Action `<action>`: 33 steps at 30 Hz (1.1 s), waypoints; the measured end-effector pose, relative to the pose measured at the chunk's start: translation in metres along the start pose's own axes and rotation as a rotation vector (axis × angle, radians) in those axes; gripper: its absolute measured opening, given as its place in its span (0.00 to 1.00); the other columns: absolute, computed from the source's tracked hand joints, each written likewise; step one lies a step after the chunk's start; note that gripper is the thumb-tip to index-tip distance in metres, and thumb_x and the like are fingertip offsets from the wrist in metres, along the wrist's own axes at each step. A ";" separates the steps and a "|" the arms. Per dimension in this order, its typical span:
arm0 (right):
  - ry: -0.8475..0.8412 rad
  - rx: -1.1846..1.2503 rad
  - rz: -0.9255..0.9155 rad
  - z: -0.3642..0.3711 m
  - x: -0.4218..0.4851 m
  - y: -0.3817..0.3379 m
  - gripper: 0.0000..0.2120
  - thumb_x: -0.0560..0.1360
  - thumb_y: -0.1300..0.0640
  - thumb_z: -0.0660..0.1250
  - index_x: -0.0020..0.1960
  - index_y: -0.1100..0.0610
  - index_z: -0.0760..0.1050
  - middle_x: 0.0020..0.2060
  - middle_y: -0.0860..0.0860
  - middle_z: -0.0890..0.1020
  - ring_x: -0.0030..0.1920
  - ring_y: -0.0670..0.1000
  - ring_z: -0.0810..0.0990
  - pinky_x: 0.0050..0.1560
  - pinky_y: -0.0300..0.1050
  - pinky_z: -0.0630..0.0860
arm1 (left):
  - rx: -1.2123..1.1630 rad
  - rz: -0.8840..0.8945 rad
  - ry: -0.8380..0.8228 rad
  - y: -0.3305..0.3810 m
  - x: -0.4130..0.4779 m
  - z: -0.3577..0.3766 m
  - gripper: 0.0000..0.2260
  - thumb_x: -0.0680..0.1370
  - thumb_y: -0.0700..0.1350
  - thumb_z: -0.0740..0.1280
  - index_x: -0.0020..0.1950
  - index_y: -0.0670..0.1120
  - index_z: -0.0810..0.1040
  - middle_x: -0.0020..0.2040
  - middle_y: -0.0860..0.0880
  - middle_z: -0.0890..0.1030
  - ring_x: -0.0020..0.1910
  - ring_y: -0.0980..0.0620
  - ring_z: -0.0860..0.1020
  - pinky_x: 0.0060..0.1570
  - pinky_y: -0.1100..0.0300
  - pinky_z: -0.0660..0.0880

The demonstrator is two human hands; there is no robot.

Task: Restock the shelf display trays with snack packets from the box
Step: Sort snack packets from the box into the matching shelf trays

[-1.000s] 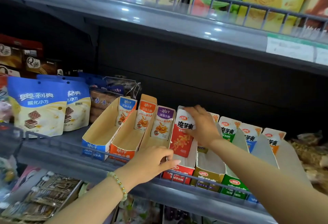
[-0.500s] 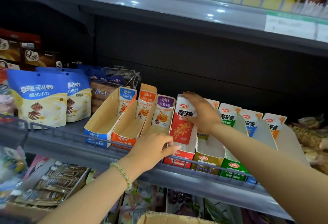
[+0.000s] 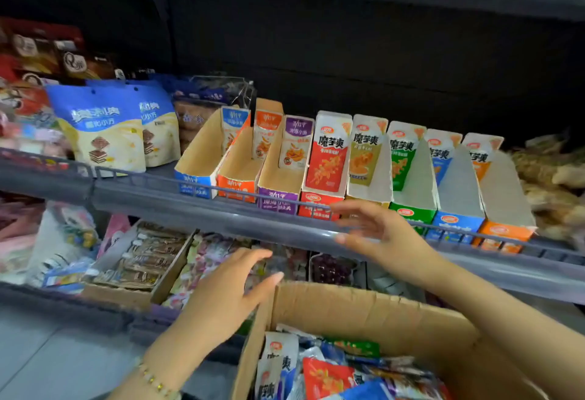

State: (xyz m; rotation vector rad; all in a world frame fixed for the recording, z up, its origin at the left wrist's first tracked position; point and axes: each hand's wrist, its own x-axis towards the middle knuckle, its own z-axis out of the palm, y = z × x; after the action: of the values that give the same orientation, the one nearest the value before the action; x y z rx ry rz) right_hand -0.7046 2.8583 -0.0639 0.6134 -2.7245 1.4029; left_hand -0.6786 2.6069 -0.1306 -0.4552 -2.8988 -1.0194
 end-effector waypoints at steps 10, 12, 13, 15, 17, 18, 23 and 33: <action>-0.284 0.130 0.606 0.146 -0.078 0.106 0.11 0.73 0.50 0.73 0.45 0.55 0.74 0.38 0.50 0.78 0.40 0.49 0.77 0.43 0.44 0.73 | -0.113 -0.164 -0.174 -0.028 -0.051 0.042 0.33 0.73 0.66 0.60 0.75 0.58 0.56 0.74 0.57 0.63 0.70 0.56 0.66 0.67 0.56 0.67; -0.245 0.176 0.674 0.166 -0.072 0.105 0.14 0.72 0.49 0.74 0.43 0.59 0.74 0.35 0.50 0.76 0.40 0.50 0.75 0.42 0.40 0.70 | -0.118 -0.164 -0.168 -0.027 -0.051 0.045 0.32 0.75 0.62 0.62 0.75 0.57 0.55 0.74 0.56 0.63 0.71 0.56 0.65 0.67 0.58 0.66; -0.228 0.176 0.694 0.175 -0.067 0.107 0.21 0.72 0.50 0.73 0.49 0.68 0.75 0.32 0.47 0.77 0.38 0.46 0.76 0.39 0.35 0.69 | -0.129 -0.168 -0.166 -0.027 -0.051 0.046 0.31 0.76 0.61 0.63 0.75 0.57 0.55 0.74 0.56 0.64 0.70 0.56 0.65 0.66 0.58 0.66; -0.241 0.173 0.690 0.187 -0.059 0.101 0.11 0.72 0.53 0.74 0.34 0.51 0.76 0.25 0.40 0.77 0.32 0.39 0.75 0.33 0.29 0.71 | -0.146 -0.169 -0.156 -0.028 -0.051 0.048 0.30 0.76 0.60 0.63 0.75 0.56 0.55 0.73 0.54 0.65 0.70 0.55 0.66 0.65 0.58 0.67; -0.255 0.090 0.669 0.195 -0.056 0.102 0.14 0.71 0.55 0.75 0.31 0.46 0.74 0.27 0.39 0.78 0.32 0.39 0.75 0.33 0.31 0.72 | -0.141 -0.159 -0.146 -0.028 -0.051 0.049 0.30 0.76 0.59 0.63 0.75 0.56 0.55 0.73 0.54 0.65 0.70 0.55 0.66 0.64 0.59 0.66; -0.240 0.058 0.656 0.196 -0.057 0.103 0.16 0.72 0.57 0.74 0.30 0.46 0.72 0.24 0.39 0.76 0.31 0.40 0.73 0.31 0.31 0.69 | -0.134 -0.155 -0.146 -0.028 -0.052 0.049 0.30 0.76 0.59 0.63 0.75 0.56 0.55 0.74 0.54 0.65 0.70 0.55 0.66 0.64 0.59 0.66; -0.068 0.378 0.675 0.162 -0.081 0.097 0.04 0.72 0.64 0.72 0.39 0.60 0.79 0.38 0.59 0.84 0.39 0.53 0.80 0.44 0.47 0.78 | -0.068 -0.007 0.013 -0.019 -0.051 0.045 0.30 0.76 0.63 0.62 0.75 0.53 0.59 0.73 0.55 0.63 0.71 0.58 0.60 0.69 0.57 0.62; 0.037 0.627 0.446 0.056 -0.126 0.070 0.11 0.74 0.55 0.66 0.50 0.61 0.81 0.43 0.57 0.85 0.41 0.49 0.83 0.37 0.35 0.80 | -0.686 -0.067 -0.359 0.047 -0.028 0.090 0.14 0.74 0.46 0.72 0.57 0.51 0.76 0.55 0.56 0.82 0.54 0.58 0.80 0.57 0.55 0.77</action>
State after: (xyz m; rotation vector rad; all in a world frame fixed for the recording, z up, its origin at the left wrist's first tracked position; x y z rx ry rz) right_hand -0.6038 2.8930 -0.1762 -0.0455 -2.4550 2.3677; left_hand -0.6331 2.6900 -0.1761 -0.6127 -2.7697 -2.1482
